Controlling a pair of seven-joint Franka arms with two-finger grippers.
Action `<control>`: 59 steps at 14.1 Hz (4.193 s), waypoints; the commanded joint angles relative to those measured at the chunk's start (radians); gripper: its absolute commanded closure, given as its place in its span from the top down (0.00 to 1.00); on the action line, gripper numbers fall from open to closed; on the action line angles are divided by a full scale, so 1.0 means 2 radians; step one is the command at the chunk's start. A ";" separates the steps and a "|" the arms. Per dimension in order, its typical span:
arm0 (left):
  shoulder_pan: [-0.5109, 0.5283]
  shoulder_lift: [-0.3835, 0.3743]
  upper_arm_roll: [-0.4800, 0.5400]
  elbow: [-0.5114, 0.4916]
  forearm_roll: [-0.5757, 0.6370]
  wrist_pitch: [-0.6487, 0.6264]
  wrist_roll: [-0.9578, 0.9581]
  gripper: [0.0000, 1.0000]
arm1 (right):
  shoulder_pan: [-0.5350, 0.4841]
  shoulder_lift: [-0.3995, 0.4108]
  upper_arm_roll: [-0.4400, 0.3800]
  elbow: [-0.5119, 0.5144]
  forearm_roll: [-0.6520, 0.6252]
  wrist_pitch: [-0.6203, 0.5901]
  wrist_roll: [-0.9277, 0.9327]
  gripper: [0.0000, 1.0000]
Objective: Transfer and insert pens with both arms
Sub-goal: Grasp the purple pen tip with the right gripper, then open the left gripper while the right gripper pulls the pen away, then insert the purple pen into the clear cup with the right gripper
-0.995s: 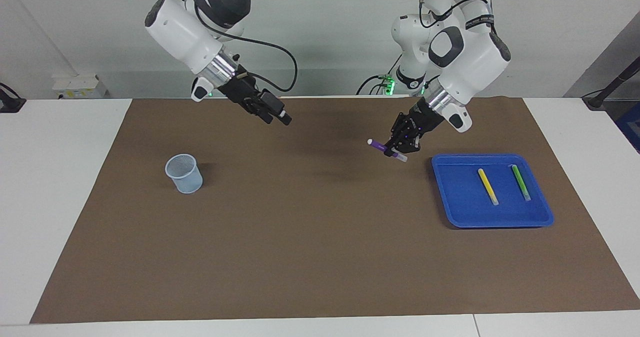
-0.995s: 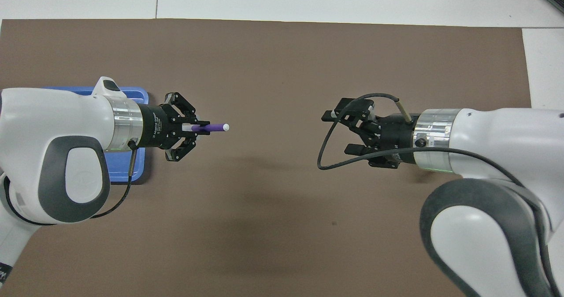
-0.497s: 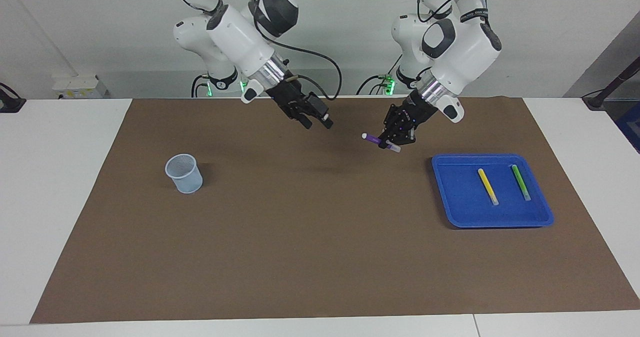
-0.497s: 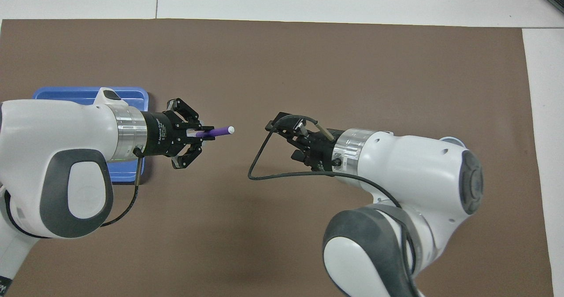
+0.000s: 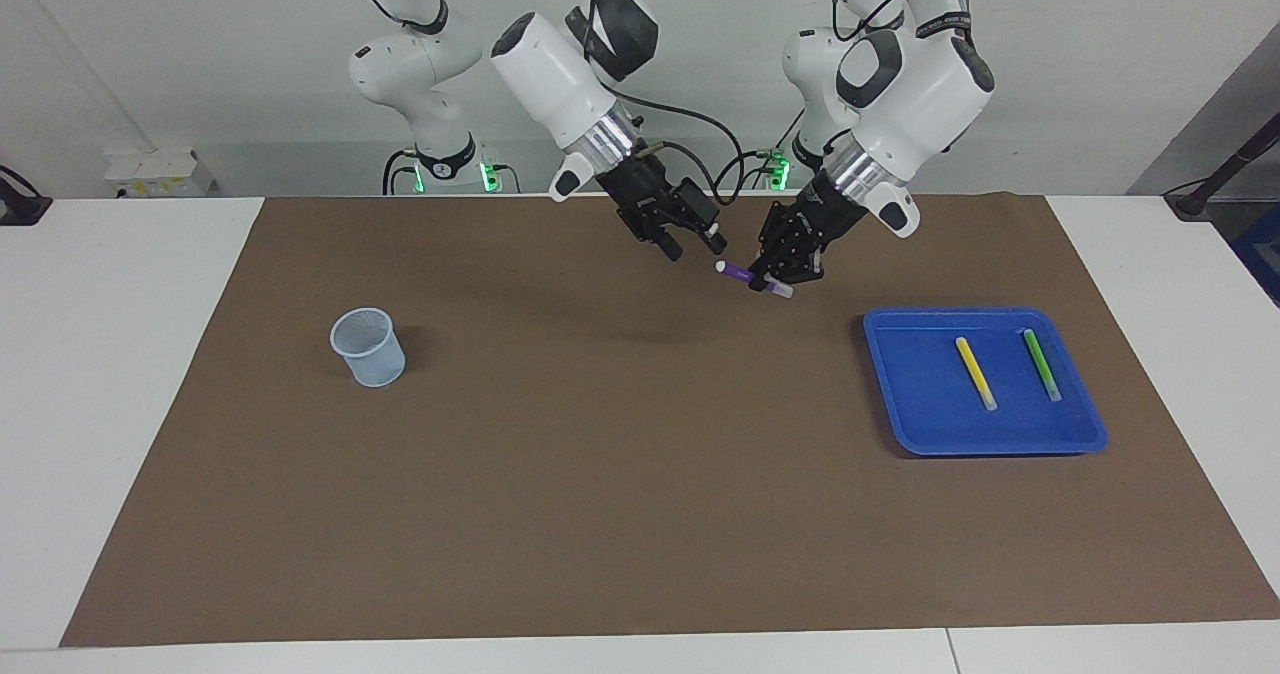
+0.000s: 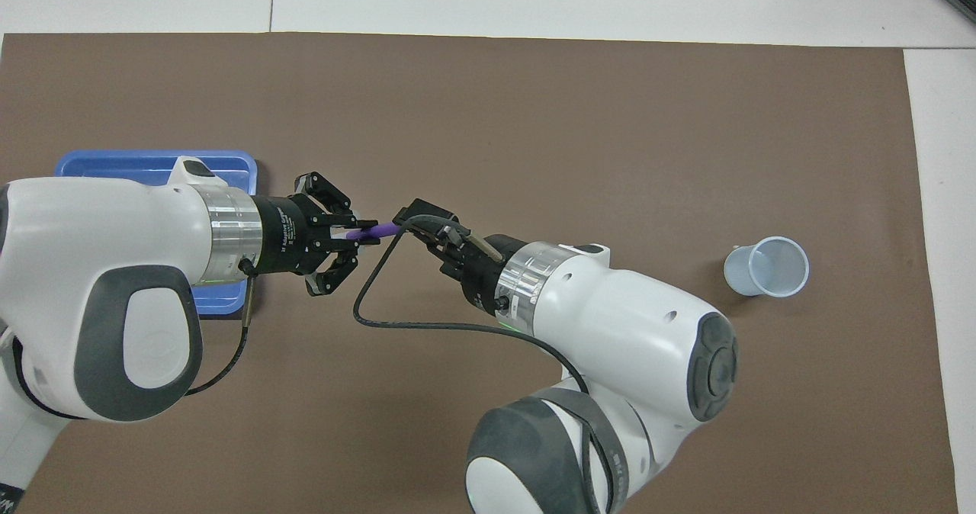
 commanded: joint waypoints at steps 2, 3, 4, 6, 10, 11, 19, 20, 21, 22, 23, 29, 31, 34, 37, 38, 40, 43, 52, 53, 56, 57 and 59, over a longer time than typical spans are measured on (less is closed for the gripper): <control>-0.017 -0.020 0.006 -0.018 -0.009 0.011 -0.018 0.00 | 0.015 0.028 -0.001 0.026 0.007 0.008 0.002 0.88; -0.017 -0.020 0.006 -0.018 -0.009 0.011 -0.022 0.00 | 0.016 0.029 -0.001 0.026 0.007 0.007 0.004 0.86; -0.017 -0.020 0.006 -0.018 -0.009 0.010 -0.024 0.00 | 0.017 0.033 -0.001 0.026 0.006 0.008 0.002 0.84; -0.019 -0.020 0.007 -0.018 -0.009 0.011 -0.028 0.00 | 0.016 0.035 -0.001 0.028 0.005 0.009 -0.002 0.80; -0.019 -0.020 0.007 -0.018 -0.009 0.010 -0.029 0.00 | 0.011 0.036 -0.001 0.032 0.004 0.009 -0.006 0.58; -0.020 -0.021 0.007 -0.018 -0.009 0.009 -0.029 0.00 | 0.010 0.037 -0.001 0.033 0.004 0.009 -0.009 0.54; -0.019 -0.024 0.007 -0.018 -0.009 0.005 -0.030 0.00 | 0.007 0.038 -0.001 0.034 0.004 0.009 -0.019 0.34; -0.019 -0.024 0.007 -0.018 -0.009 0.005 -0.030 0.00 | 0.007 0.038 -0.001 0.033 0.004 0.009 -0.019 0.27; -0.019 -0.024 0.007 -0.018 -0.009 0.005 -0.030 0.00 | 0.007 0.039 -0.001 0.034 0.005 0.009 -0.018 0.18; -0.019 -0.024 0.007 -0.018 -0.009 0.005 -0.030 0.00 | 0.006 0.040 -0.002 0.034 0.005 0.009 -0.018 0.08; -0.019 -0.024 0.007 -0.018 -0.009 0.005 -0.030 0.00 | 0.006 0.041 -0.002 0.034 0.009 0.009 -0.018 0.00; -0.020 -0.027 0.007 -0.019 -0.008 0.004 -0.027 0.00 | 0.006 0.041 -0.003 0.034 0.011 0.009 -0.016 0.00; -0.027 -0.030 0.006 -0.021 -0.008 0.013 -0.030 0.81 | 0.003 0.041 -0.002 0.034 0.011 0.009 -0.016 0.00; -0.030 -0.042 0.006 -0.036 -0.008 0.039 -0.028 1.00 | 0.000 0.040 -0.003 0.034 0.009 0.008 -0.022 0.00; -0.030 -0.042 0.007 -0.037 -0.007 0.040 -0.020 1.00 | -0.009 0.035 -0.003 0.027 0.006 -0.014 -0.069 0.00; -0.027 -0.043 0.007 -0.038 -0.007 0.039 -0.010 1.00 | -0.010 0.034 -0.004 0.027 0.005 -0.029 -0.076 0.00; -0.025 -0.047 0.007 -0.045 -0.007 0.036 0.017 1.00 | -0.022 0.032 -0.006 0.026 0.000 -0.061 -0.109 0.00; -0.001 -0.055 0.010 -0.057 -0.007 0.023 0.124 1.00 | -0.053 0.021 -0.007 0.017 -0.083 -0.141 -0.147 0.00; 0.201 -0.070 0.014 -0.045 0.076 -0.164 0.514 1.00 | -0.122 -0.008 -0.006 0.016 -0.324 -0.336 -0.275 0.00; 0.216 -0.070 0.014 -0.042 0.089 -0.174 0.544 1.00 | -0.132 -0.012 -0.006 0.017 -0.338 -0.353 -0.297 0.00; 0.241 -0.069 0.014 -0.033 0.140 -0.187 0.626 1.00 | -0.179 -0.029 -0.006 0.018 -0.385 -0.400 -0.425 0.00; 0.246 -0.068 0.014 -0.033 0.159 -0.186 0.660 1.00 | -0.194 -0.034 -0.006 0.019 -0.402 -0.407 -0.463 0.00; 0.247 -0.066 0.014 -0.030 0.214 -0.182 0.740 1.00 | -0.213 -0.036 -0.006 0.021 -0.442 -0.418 -0.526 0.00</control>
